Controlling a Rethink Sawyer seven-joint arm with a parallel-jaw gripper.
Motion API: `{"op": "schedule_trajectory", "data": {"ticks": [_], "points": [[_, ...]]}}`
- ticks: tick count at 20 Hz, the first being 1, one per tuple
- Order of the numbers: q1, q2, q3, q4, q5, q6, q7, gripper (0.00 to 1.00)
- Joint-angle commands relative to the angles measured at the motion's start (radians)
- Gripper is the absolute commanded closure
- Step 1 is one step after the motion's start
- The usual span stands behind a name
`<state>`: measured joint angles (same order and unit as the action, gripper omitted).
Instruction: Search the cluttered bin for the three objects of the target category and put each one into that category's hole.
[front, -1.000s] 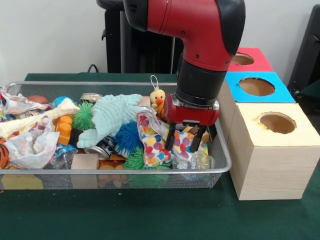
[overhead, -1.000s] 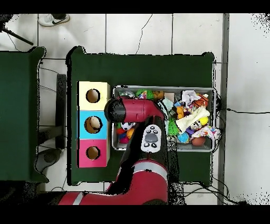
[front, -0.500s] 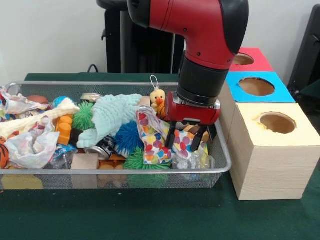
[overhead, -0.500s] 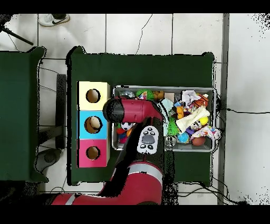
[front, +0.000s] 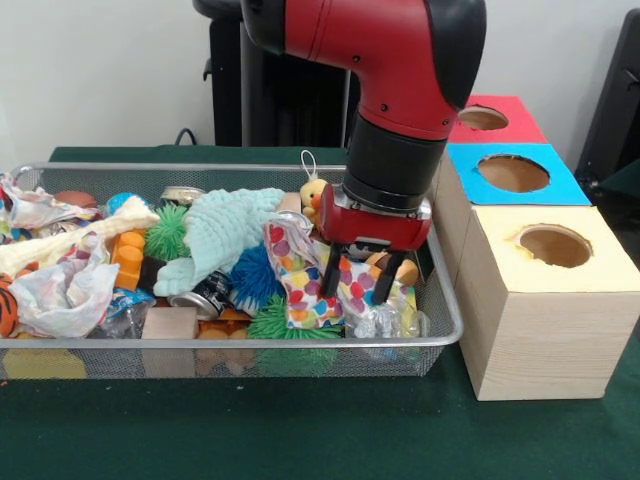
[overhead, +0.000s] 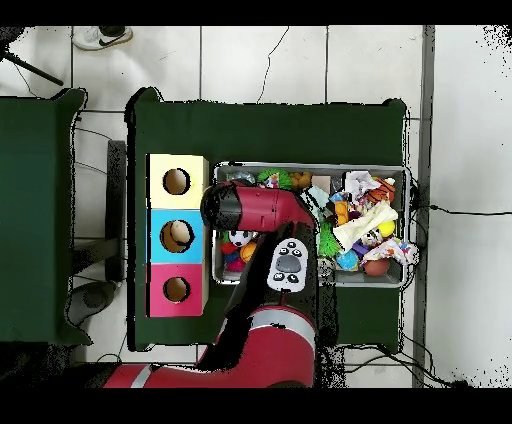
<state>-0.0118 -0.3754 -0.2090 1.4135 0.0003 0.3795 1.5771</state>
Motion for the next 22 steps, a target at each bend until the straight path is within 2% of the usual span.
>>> {"op": "schedule_trajectory", "data": {"ticks": [1,3,22], "points": [[-0.024,0.023,0.034,0.026,0.037,-0.021,0.216,0.0],[-0.004,0.035,0.014,0.018,0.043,-0.015,0.238,0.0],[0.043,0.07,-0.008,0.021,0.094,-0.055,0.28,0.0]]}}
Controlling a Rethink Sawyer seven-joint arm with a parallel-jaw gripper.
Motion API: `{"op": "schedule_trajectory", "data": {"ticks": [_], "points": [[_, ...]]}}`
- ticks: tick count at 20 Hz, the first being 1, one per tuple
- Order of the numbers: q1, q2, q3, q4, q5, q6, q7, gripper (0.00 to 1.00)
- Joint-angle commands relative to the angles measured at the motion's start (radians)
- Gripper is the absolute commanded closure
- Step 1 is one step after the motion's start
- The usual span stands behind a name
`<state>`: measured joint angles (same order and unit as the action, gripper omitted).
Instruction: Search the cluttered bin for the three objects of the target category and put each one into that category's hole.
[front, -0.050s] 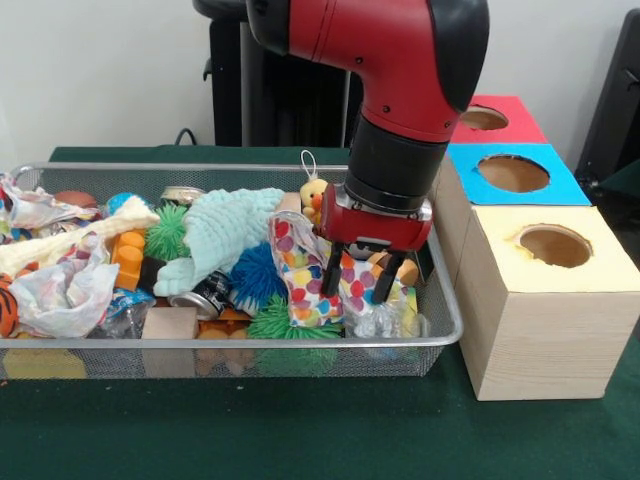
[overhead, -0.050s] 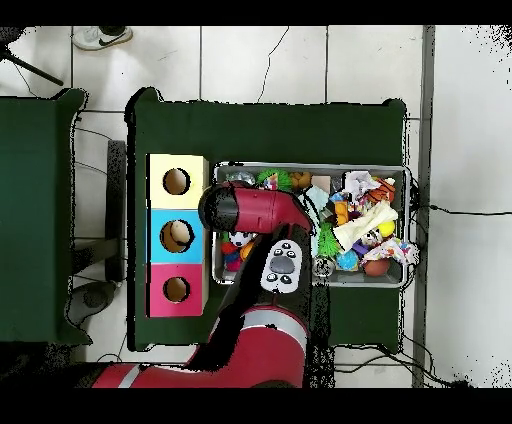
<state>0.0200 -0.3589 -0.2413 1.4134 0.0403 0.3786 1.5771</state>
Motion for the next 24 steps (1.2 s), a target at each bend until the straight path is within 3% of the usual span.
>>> {"op": "schedule_trajectory", "data": {"ticks": [1,4,10,13,18,24], "points": [[0.013,0.057,0.024,0.022,0.058,-0.062,0.281,0.0],[0.012,0.06,0.029,0.013,0.064,-0.061,0.267,0.0],[-0.032,0.0,0.05,-0.035,0.023,0.079,0.124,0.0],[-0.022,-0.001,0.046,-0.069,-0.01,0.102,0.075,0.0],[-0.048,0.002,0.101,-0.107,-0.056,0.114,-0.034,0.0],[-0.038,0.005,0.093,-0.156,-0.056,0.183,-0.031,0.0]]}}
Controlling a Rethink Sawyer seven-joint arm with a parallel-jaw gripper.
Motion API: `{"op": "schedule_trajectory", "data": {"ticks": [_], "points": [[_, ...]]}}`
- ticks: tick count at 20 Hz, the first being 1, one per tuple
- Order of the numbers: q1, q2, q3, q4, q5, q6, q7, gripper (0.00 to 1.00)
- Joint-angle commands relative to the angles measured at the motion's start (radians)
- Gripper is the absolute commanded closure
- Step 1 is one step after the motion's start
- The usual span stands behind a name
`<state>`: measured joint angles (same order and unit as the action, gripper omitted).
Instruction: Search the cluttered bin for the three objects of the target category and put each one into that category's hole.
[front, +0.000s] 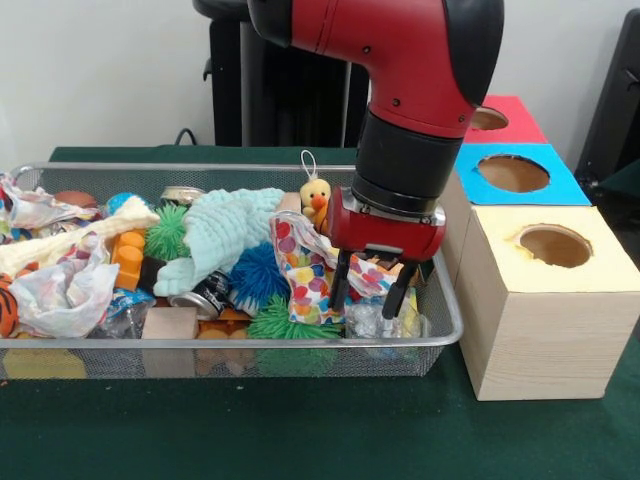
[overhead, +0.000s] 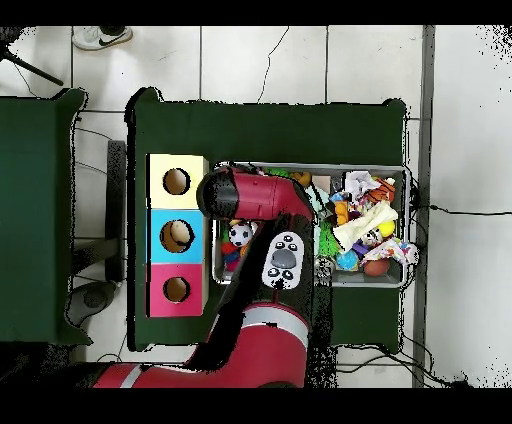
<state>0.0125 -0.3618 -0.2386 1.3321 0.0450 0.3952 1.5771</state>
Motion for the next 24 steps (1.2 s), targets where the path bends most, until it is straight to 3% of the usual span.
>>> {"op": "schedule_trajectory", "data": {"ticks": [1,15,24], "points": [[-0.039,0.006,0.102,-0.066,-0.061,0.154,-0.029,0.0],[-0.057,0.001,0.136,0.024,-0.062,0.043,0.055,0.0],[-0.01,0.014,0.096,0.0,-0.045,0.088,0.111,0.0]]}}
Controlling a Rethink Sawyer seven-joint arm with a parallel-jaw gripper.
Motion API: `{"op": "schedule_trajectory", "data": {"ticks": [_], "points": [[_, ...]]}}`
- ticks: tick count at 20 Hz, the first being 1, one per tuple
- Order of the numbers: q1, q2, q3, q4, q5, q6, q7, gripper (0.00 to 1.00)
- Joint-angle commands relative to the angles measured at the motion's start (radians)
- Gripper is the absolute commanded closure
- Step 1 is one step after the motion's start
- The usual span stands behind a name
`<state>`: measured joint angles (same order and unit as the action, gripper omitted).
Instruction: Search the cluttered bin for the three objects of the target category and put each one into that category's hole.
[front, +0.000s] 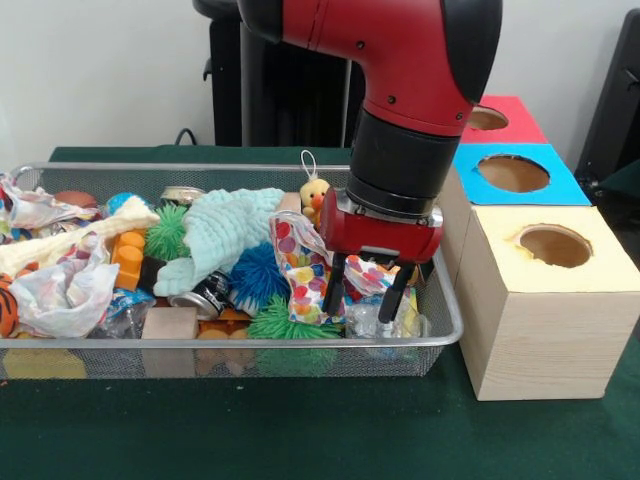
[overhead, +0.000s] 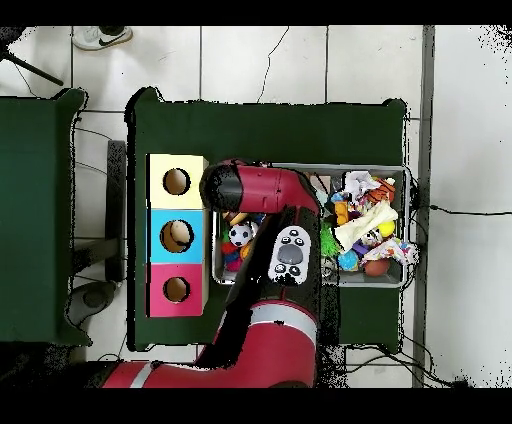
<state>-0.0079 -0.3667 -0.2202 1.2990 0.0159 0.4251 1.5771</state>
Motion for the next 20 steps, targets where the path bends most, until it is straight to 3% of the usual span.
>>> {"op": "schedule_trajectory", "data": {"ticks": [1,15,20], "points": [[0.008,0.015,0.083,0.038,-0.013,0.058,0.109,0.0],[0.023,0.028,0.085,0.014,0.002,0.119,0.109,0.0],[0.012,0.061,0.091,0.007,0.002,0.079,0.115,0.0]]}}
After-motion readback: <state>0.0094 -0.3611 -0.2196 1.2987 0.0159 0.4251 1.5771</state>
